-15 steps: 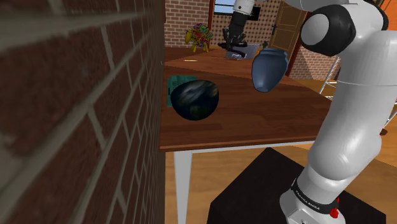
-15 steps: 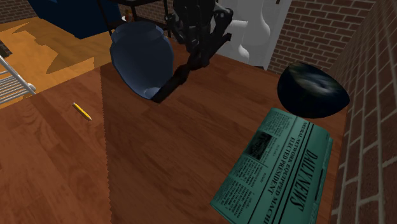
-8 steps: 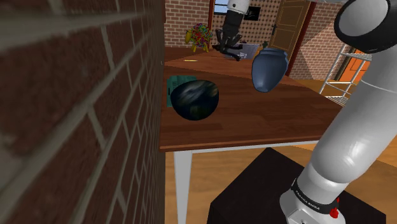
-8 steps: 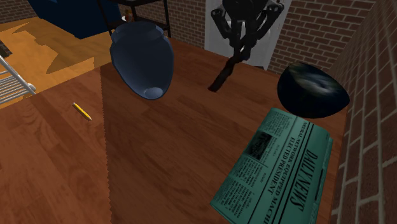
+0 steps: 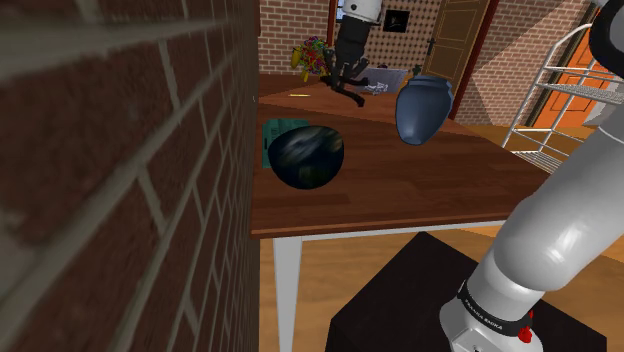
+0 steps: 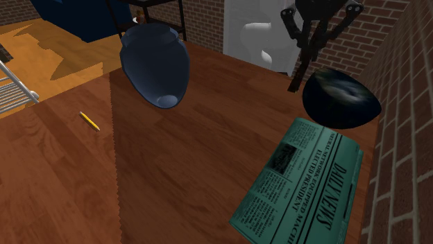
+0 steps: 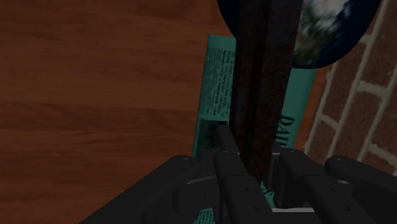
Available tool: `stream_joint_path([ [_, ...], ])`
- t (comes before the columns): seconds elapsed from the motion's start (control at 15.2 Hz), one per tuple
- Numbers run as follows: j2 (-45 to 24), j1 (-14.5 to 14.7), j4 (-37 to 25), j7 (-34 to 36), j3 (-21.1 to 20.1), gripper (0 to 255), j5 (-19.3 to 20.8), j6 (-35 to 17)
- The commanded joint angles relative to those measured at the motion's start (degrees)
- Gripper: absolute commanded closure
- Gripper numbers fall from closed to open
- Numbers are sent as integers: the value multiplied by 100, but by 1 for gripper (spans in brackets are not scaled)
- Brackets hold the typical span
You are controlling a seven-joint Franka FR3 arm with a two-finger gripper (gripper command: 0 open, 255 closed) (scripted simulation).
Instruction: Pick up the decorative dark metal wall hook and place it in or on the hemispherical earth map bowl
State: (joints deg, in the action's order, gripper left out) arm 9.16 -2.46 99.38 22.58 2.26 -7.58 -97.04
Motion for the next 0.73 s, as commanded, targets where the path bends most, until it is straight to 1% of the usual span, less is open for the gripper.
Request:
stream_joint_path([
  [0.0, 179, 102, 187, 258, -152, 255, 12, -44],
  [0.33, 538, 359, 575, 917, -570, 255, -1, -159],
  [0.66, 753, 607, 793, 1591, -1018, 255, -43, -246],
])
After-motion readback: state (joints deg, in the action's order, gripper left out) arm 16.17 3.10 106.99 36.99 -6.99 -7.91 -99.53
